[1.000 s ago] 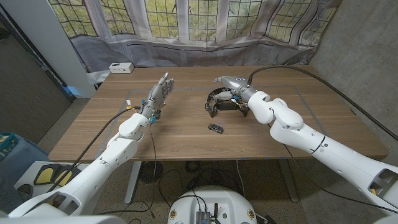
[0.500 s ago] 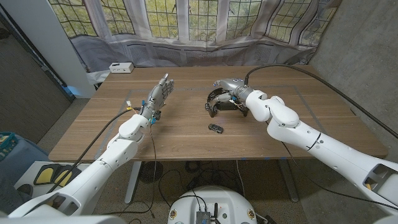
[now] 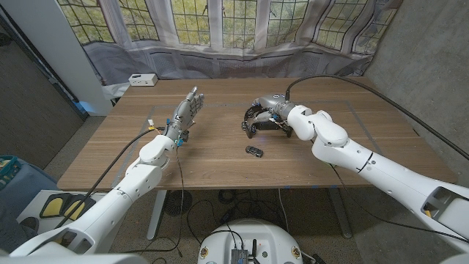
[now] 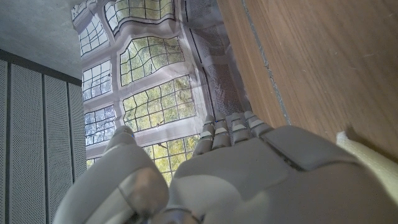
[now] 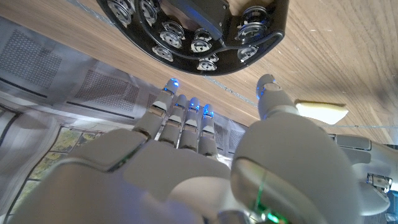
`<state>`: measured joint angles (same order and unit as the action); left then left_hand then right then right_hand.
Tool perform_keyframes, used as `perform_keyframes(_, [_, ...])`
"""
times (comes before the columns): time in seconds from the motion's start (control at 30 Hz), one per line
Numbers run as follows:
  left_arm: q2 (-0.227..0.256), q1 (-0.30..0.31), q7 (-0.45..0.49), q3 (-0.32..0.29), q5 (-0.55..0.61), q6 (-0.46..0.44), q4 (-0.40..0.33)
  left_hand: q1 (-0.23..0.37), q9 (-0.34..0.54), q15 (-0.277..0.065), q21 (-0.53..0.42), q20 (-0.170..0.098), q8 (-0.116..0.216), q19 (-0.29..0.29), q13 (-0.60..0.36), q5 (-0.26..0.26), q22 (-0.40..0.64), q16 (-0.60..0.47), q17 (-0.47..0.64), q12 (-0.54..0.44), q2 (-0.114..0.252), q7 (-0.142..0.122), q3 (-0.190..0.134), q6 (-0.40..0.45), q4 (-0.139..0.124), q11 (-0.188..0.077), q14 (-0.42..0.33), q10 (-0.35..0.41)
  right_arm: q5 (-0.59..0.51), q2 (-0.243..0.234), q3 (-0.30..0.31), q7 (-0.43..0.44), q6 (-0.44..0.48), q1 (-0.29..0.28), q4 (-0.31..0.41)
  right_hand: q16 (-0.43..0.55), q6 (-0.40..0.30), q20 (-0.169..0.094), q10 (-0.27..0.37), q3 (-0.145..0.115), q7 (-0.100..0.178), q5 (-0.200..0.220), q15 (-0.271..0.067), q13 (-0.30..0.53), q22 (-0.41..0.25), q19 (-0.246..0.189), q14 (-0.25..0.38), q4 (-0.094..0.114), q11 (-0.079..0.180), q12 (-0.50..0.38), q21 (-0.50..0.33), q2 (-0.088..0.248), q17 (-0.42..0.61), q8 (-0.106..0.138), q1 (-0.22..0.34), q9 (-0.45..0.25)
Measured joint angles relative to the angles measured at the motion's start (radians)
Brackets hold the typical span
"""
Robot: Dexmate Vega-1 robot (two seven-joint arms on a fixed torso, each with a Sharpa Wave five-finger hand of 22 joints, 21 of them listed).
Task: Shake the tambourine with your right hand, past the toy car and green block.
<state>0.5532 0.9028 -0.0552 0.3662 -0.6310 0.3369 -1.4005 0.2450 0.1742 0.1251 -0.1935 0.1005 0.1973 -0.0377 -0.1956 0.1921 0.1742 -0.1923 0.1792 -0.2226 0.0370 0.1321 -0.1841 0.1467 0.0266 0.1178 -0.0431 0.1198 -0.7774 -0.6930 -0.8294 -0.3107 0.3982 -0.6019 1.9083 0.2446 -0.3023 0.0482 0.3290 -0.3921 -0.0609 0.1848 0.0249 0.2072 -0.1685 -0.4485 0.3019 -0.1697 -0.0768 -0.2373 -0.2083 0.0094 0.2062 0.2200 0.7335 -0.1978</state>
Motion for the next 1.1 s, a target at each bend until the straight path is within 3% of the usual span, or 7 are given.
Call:
perform_keyframes(0.4, [0.005,0.005,0.005,-0.003,-0.001,0.0,-0.007,0.0,0.0,0.002,0.0,0.0,0.0,0.0,0.0,0.0,0.0,0.0,0.0,0.0,0.011,-0.004,0.0,0.004,0.0,0.0,-0.002,0.0,-0.008,0.014,-0.026,-0.04,0.011,0.028,-0.049,0.009,-0.014,0.004,0.014,-0.015,-0.014,0.0,-0.003,0.0,-0.002,-0.076,0.032,-0.008,0.003,0.0,-0.019,0.004,0.001,0.0,0.062,0.0])
perform_keyframes(0.83, [0.012,0.009,0.008,-0.009,-0.001,-0.002,-0.014,0.0,0.0,0.002,0.0,0.0,0.0,0.0,0.0,0.0,0.0,0.0,0.0,0.0,0.011,-0.004,-0.004,0.003,0.004,0.0,-0.002,0.0,0.001,0.032,-0.048,-0.046,0.014,0.05,-0.101,0.019,-0.052,-0.027,0.054,-0.021,-0.012,0.0,-0.02,0.0,-0.002,-0.156,0.077,-0.007,0.004,-0.01,-0.032,0.003,0.002,0.0,0.103,0.0])
perform_keyframes(1.1, [0.013,0.014,0.009,-0.014,-0.006,-0.002,-0.015,0.0,0.0,0.002,0.0,0.0,0.0,0.0,0.0,0.0,0.0,0.0,0.0,0.0,0.011,0.0,-0.004,0.007,0.004,0.004,-0.002,0.004,0.004,0.041,-0.063,-0.042,0.023,0.06,-0.129,0.026,-0.062,-0.028,0.07,-0.021,-0.016,0.0,-0.019,0.0,0.001,-0.179,0.088,-0.007,0.002,-0.014,-0.036,0.001,0.006,0.0,0.112,0.0])
